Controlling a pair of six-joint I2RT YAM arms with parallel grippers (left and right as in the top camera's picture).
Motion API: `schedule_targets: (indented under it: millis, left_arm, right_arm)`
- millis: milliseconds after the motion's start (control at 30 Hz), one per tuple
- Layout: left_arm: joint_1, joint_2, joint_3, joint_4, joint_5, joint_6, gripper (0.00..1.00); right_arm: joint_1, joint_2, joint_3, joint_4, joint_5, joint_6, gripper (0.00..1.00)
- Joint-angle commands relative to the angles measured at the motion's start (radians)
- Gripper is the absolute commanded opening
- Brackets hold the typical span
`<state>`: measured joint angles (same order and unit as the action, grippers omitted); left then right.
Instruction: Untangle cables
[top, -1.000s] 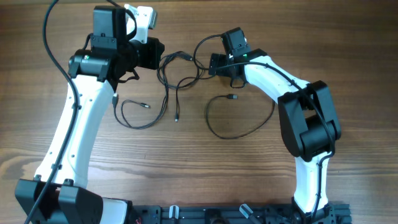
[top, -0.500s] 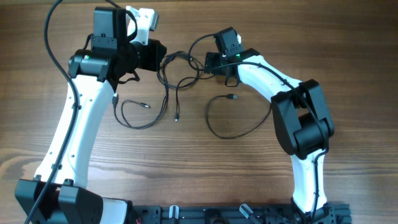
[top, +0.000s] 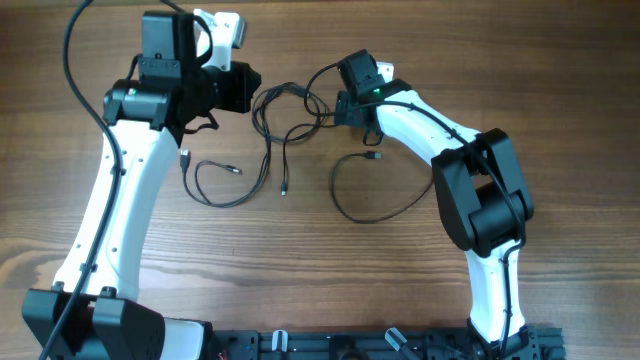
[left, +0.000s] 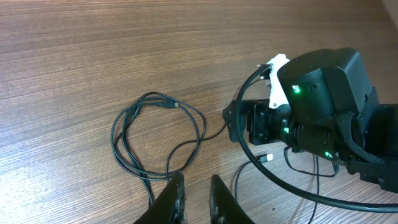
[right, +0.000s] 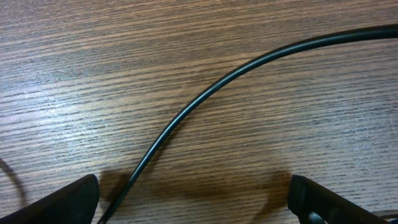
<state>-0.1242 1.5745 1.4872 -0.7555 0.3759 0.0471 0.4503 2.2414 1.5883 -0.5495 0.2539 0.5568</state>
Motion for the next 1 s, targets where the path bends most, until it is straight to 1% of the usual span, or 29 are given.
schedule_targets:
  millis: [0, 167, 233, 267, 300, 333, 367, 400, 433, 533, 767, 833, 967]
  left_arm:
    - [0.004, -0.004, 0.011, 0.002, 0.009, -0.003, 0.15]
    - [0.004, -0.004, 0.011, -0.002, 0.01, -0.003, 0.15]
    - [0.004, -0.004, 0.011, -0.001, 0.009, -0.003, 0.15]
    - [0.004, -0.004, 0.011, -0.001, 0.009, -0.003, 0.15]
    - [0.004, -0.004, 0.011, -0.001, 0.009, -0.003, 0.15]
    - [0.004, -0.004, 0.011, -0.001, 0.009, -0.003, 0.15]
    - [0.004, -0.004, 0.011, -0.001, 0.009, -0.003, 0.16]
    - [0.004, -0.004, 0.011, -0.001, 0.009, -0.003, 0.16]
    - [0.004, -0.004, 0.011, 0.0, 0.009, -0.003, 0.16]
    - [0.004, -0.004, 0.011, 0.0, 0.009, -0.003, 0.16]
    - [0.004, -0.004, 0.011, -0.001, 0.009, -0.003, 0.16]
    - [0.004, -0.004, 0.011, 0.0, 0.009, -0.003, 0.16]
    - [0.004, -0.004, 0.011, 0.008, 0.009, -0.003, 0.16]
  right_arm:
    - [-0.005, 0.125, -0.076, -0.058, -0.08, 0.068, 0.99]
    - [-0.005, 0.125, -0.076, -0.088, -0.066, 0.047, 0.99]
    - [-0.005, 0.125, -0.076, -0.094, -0.062, 0.052, 0.95]
    - [-0.005, 0.125, -0.076, -0.095, -0.062, 0.059, 0.87]
    - [-0.005, 0.125, -0.076, -0.096, -0.062, 0.072, 0.7]
    - [-0.005, 0.125, -0.076, -0.095, -0.063, 0.074, 0.56]
    - [-0.005, 0.125, -0.076, -0.095, -0.063, 0.076, 0.33]
    - [-0.005, 0.125, -0.076, -0.095, -0.066, 0.076, 0.12]
    - [-0.005, 0.125, -0.076, -0.096, -0.066, 0.076, 0.04]
    - [-0.005, 0.124, -0.076, -0.107, -0.066, 0.101, 0.05]
    - [-0.005, 0.105, -0.049, -0.149, -0.032, 0.102, 0.05]
    - [-0.005, 0.074, -0.042, -0.164, -0.019, 0.1, 0.05]
    - [-0.006, -0.046, -0.034, -0.184, -0.008, 0.068, 0.05]
